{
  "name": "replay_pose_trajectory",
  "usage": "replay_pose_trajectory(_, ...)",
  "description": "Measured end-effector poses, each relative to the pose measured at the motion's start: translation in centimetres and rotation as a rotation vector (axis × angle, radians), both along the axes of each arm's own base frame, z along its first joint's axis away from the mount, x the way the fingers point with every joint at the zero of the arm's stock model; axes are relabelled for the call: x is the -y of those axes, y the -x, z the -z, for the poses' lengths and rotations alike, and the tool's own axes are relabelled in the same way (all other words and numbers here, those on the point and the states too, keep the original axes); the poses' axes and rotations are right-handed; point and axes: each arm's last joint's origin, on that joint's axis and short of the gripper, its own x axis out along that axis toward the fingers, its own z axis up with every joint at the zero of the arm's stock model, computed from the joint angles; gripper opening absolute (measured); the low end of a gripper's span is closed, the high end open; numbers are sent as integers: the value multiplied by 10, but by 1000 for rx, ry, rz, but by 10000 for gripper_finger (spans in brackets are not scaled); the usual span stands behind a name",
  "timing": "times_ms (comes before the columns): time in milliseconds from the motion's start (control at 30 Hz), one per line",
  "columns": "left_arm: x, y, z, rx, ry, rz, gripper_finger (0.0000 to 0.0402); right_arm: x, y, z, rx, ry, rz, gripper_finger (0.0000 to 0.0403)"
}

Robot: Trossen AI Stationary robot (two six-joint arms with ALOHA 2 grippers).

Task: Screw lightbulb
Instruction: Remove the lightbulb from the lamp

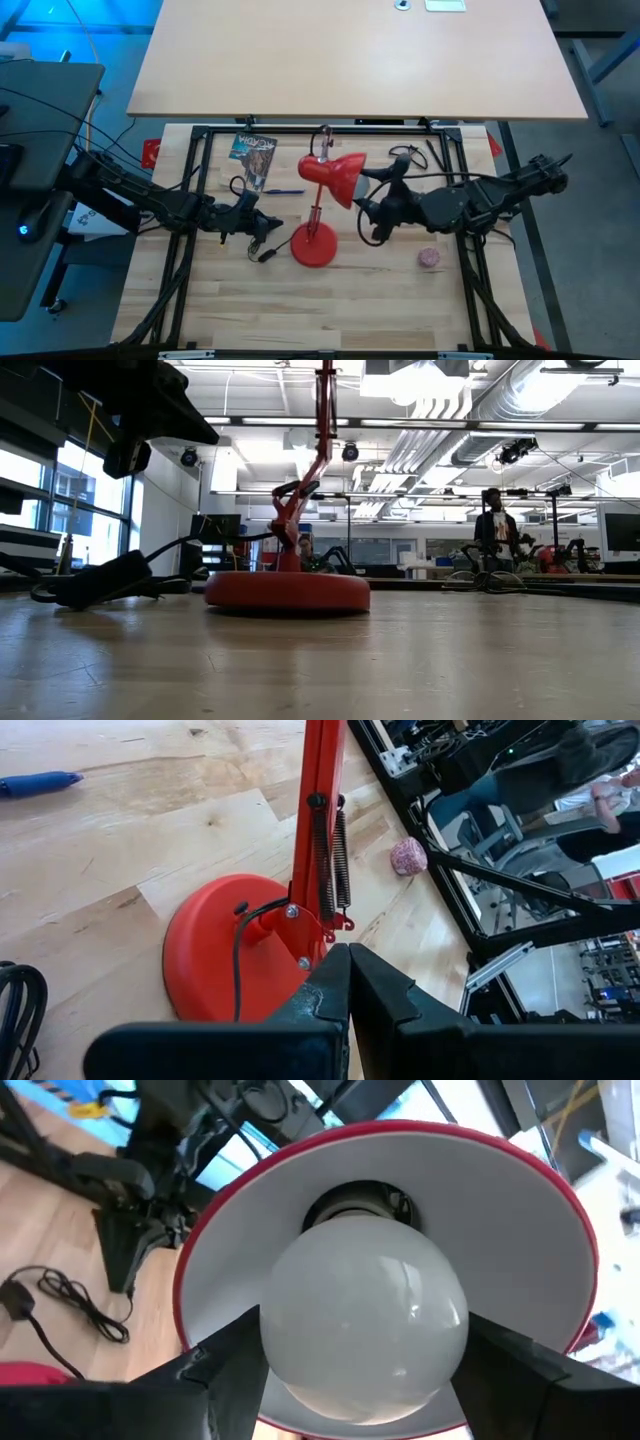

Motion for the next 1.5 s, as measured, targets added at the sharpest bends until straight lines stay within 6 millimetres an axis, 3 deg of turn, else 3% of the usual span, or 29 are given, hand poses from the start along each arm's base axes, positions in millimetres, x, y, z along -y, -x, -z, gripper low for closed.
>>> replay_pose_trajectory(367,1,-3,3,-25,-150,42,0,-1,0,-1,31,-53,6,255)
replay_pose_trajectory(533,16,-14,27,-148,-195,197,0,-1,0,-1,31,-53,7,255)
replay_pose_trajectory(900,68,-83,42,-297,-430,458,0,0,0,-1,31,-50,12,255)
replay_pose_trajectory(1167,74,-108,80,-504,-447,379,0,0,0,-1,31,-50,13,255)
replay_pose_trajectory(1367,76,-118,78,-488,-493,306,0,0,0,-1,31,-49,13,255)
replay_pose_trajectory(1500,75,-116,88,-555,-495,287,0,0,0,-1,29,-50,6,255)
